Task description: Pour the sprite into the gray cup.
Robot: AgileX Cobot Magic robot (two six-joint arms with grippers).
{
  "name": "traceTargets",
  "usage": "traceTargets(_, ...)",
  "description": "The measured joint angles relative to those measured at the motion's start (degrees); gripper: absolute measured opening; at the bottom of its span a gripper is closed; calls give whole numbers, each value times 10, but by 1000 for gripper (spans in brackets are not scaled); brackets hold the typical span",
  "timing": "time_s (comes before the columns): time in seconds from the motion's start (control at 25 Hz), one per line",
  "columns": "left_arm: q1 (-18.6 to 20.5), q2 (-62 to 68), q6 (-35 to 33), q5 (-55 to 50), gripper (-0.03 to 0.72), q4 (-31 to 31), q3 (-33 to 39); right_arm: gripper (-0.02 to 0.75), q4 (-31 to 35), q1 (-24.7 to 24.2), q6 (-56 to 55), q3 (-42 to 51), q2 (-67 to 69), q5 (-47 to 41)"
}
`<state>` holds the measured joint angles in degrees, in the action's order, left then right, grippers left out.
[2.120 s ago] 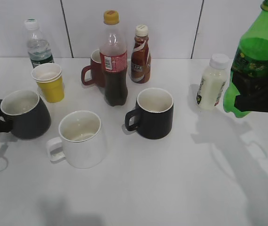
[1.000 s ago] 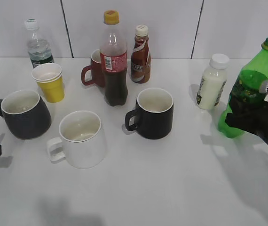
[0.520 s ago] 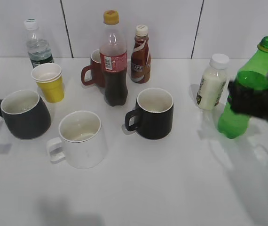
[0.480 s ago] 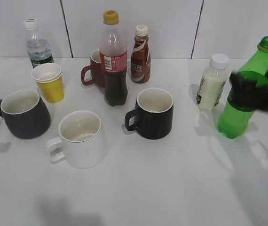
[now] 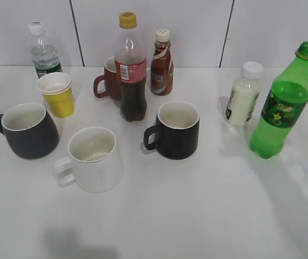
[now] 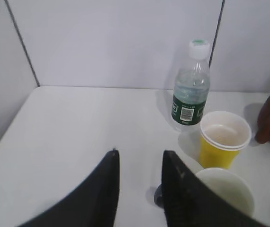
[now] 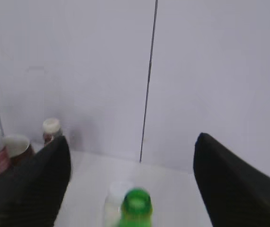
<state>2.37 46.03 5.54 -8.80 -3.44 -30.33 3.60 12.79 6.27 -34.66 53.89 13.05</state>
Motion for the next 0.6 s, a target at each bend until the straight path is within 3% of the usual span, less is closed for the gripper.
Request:
traceTargets(0.32, 0, -234, 0, -257, 312, 40, -27, 594, 25, 0, -3, -3, -217, -386)
traceTargets(0.6, 0, -340, -2, -482, 313, 19, -27, 587, 14, 0, -24, 2, -331, -706)
